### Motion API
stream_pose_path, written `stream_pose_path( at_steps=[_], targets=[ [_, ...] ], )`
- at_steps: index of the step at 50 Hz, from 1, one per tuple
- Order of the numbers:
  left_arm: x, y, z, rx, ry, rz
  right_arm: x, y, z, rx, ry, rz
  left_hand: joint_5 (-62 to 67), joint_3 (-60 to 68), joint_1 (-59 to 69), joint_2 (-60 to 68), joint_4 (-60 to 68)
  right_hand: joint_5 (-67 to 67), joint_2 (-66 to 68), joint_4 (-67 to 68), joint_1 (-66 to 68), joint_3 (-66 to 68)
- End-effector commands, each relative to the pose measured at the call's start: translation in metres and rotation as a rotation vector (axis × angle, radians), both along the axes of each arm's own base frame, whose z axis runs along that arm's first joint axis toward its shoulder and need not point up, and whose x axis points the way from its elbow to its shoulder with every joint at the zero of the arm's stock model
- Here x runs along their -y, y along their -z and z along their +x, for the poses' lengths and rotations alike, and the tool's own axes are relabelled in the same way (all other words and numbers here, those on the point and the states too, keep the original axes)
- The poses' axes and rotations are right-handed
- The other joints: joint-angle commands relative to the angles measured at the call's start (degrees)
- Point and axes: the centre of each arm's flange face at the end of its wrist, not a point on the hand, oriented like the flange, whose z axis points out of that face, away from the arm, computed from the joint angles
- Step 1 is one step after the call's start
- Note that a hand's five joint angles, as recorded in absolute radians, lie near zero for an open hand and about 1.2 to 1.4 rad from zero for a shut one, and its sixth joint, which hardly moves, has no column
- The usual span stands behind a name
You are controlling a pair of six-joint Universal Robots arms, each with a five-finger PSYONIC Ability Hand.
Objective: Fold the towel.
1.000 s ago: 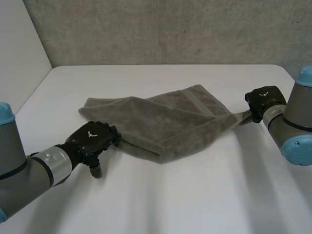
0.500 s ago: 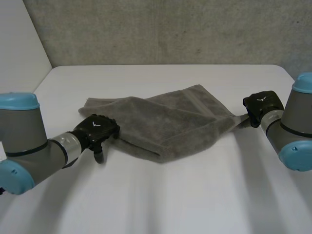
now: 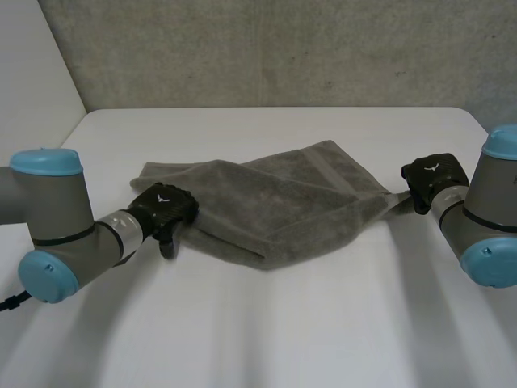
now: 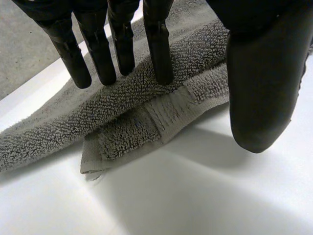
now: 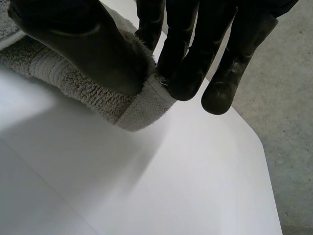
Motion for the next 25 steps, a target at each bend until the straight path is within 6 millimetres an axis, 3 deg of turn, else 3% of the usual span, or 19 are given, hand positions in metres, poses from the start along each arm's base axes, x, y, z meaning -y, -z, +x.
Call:
stream_pose_path(
  at_steps=[1,25],
  targets=[
    [0.002,0.003,-0.006,-0.002,0.013,-0.005,0.000,0.001,0.000,-0.001,-0.003,0.000,1.0,1.1,1.1,1.1,1.2,2.5,3.5,3.0,3.9,2.1],
    [0.013,0.009,-0.012,0.004,0.011,-0.013,-0.003,0.005,0.003,0.004,-0.028,0.007,12.6,12.7,12.7,12.7,12.8,2.5,3.5,3.0,3.9,2.1]
  ],
)
